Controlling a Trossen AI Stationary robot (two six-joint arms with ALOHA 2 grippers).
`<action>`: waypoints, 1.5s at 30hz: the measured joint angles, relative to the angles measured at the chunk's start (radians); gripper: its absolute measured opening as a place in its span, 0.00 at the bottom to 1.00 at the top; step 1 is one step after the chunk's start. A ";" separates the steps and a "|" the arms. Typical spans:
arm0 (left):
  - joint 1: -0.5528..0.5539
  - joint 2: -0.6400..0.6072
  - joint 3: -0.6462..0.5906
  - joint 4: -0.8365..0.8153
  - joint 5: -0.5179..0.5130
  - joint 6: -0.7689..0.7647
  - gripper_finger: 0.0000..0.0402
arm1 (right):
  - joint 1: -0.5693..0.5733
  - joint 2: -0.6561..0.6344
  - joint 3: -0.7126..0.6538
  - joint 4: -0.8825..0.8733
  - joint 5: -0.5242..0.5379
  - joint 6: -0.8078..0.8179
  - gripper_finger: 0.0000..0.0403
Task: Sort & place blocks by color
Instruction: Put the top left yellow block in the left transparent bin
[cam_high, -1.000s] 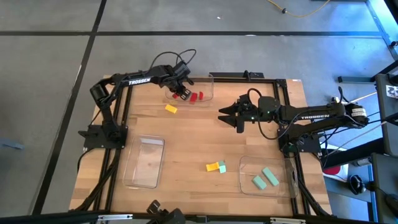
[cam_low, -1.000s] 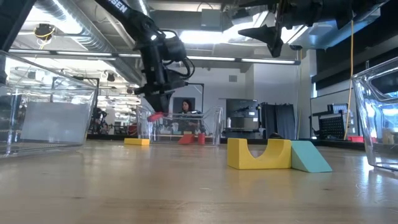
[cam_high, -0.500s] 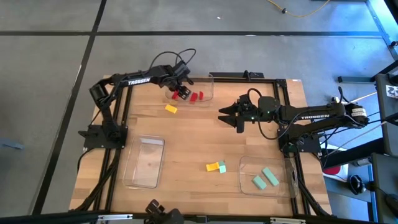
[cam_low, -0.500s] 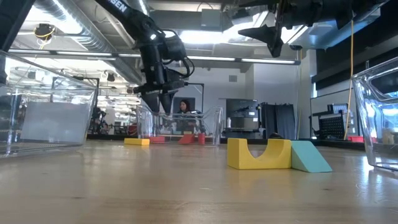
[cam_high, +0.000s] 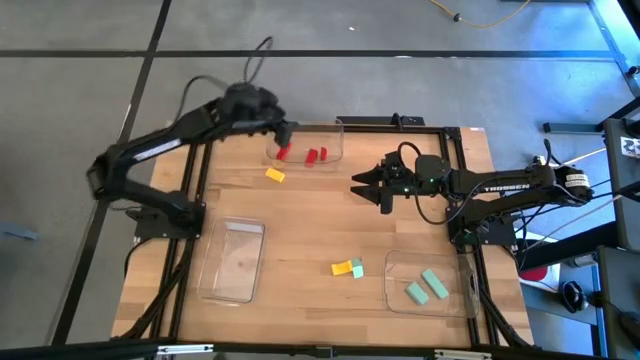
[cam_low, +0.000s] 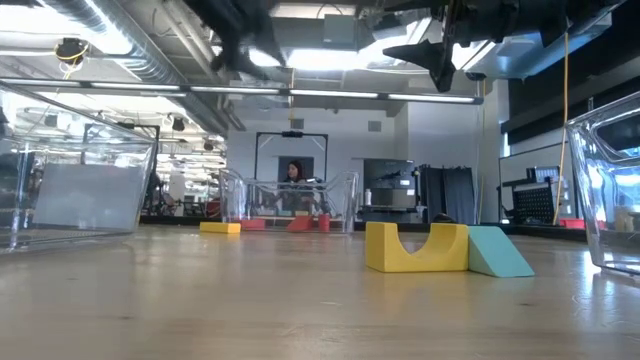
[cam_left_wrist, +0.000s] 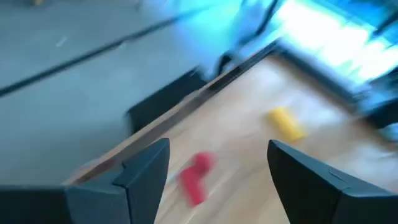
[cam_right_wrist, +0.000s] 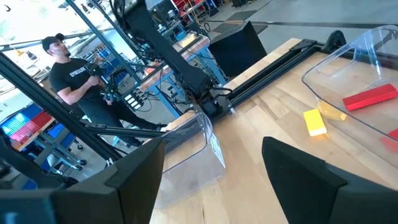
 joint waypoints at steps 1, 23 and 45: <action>-0.021 -0.044 -0.041 0.052 0.003 -0.010 0.65 | 0.000 0.000 0.000 0.000 -0.001 0.000 0.68; -0.539 -0.627 -0.798 0.839 -0.131 -0.132 0.65 | 0.000 0.000 0.000 0.000 -0.009 0.001 0.68; -0.551 -0.633 -0.798 0.847 -0.025 -0.110 0.65 | 0.000 0.000 0.000 0.001 -0.017 0.003 0.68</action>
